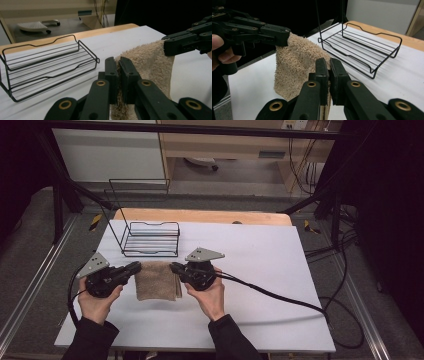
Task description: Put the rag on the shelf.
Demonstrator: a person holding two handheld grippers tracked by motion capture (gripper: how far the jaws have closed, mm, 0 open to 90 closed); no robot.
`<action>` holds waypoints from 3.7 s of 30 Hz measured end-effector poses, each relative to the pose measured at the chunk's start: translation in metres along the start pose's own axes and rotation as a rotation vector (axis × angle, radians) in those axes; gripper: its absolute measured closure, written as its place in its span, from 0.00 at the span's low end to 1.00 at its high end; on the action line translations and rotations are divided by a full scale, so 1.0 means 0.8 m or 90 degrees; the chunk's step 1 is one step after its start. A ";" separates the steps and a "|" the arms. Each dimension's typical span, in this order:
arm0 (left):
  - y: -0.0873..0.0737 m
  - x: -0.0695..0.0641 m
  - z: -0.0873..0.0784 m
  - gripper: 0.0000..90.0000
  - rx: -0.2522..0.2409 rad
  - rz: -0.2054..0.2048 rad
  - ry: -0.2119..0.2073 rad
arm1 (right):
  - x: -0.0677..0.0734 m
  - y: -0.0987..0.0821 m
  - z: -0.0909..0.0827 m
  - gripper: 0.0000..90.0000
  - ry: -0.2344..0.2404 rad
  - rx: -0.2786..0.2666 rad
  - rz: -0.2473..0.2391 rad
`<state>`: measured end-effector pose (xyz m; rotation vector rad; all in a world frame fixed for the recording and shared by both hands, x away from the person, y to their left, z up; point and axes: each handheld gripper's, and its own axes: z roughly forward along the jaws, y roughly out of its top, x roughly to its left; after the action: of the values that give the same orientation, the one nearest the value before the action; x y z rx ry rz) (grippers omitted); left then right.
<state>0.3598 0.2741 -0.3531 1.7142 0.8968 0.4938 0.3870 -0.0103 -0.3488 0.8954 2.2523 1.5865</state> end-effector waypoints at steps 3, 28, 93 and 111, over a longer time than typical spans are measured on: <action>0.004 0.000 -0.002 0.94 -0.007 0.001 0.001 | 0.000 0.005 -0.001 0.95 -0.001 -0.007 -0.005; 0.050 0.016 -0.014 0.94 -0.093 0.009 0.019 | 0.006 0.061 -0.003 0.95 -0.025 -0.079 -0.043; 0.179 0.058 -0.029 0.95 -0.255 0.033 0.063 | 0.004 0.201 0.009 0.95 -0.079 -0.227 -0.115; 0.202 0.078 -0.026 0.95 -0.295 0.023 0.070 | 0.001 0.241 0.020 0.95 -0.086 -0.249 -0.127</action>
<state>0.4355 0.3144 -0.2016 1.2911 0.7575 0.7608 0.4600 0.0450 -0.1785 0.6287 1.7882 1.7304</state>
